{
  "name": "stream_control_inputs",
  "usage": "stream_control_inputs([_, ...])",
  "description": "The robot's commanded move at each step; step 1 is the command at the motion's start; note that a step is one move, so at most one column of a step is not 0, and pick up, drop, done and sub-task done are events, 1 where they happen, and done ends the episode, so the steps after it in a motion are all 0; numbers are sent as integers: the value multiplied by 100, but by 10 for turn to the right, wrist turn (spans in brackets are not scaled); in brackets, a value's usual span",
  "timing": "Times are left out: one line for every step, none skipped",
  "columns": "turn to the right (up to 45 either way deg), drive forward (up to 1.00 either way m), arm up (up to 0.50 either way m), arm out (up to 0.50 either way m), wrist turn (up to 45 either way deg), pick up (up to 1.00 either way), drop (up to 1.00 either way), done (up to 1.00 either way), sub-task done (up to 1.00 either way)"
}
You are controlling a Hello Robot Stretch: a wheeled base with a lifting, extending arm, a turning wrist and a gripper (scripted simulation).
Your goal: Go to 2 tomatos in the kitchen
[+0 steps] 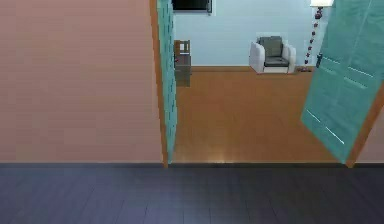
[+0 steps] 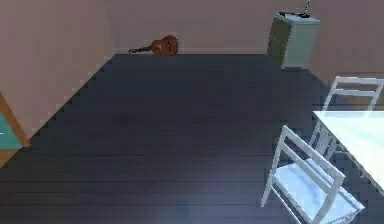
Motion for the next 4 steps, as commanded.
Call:
stream_control_inputs([150, 0, 0, 0, 0, 0, 0, 0, 0])
stream_control_inputs([0, 100, 0, 0, 0, 0, 0, 0, 0])
stream_control_inputs([0, 100, 0, 0, 0, 0, 0, 0, 0])
stream_control_inputs([30, 0, 0, 0, 0, 0, 0, 0, 0])
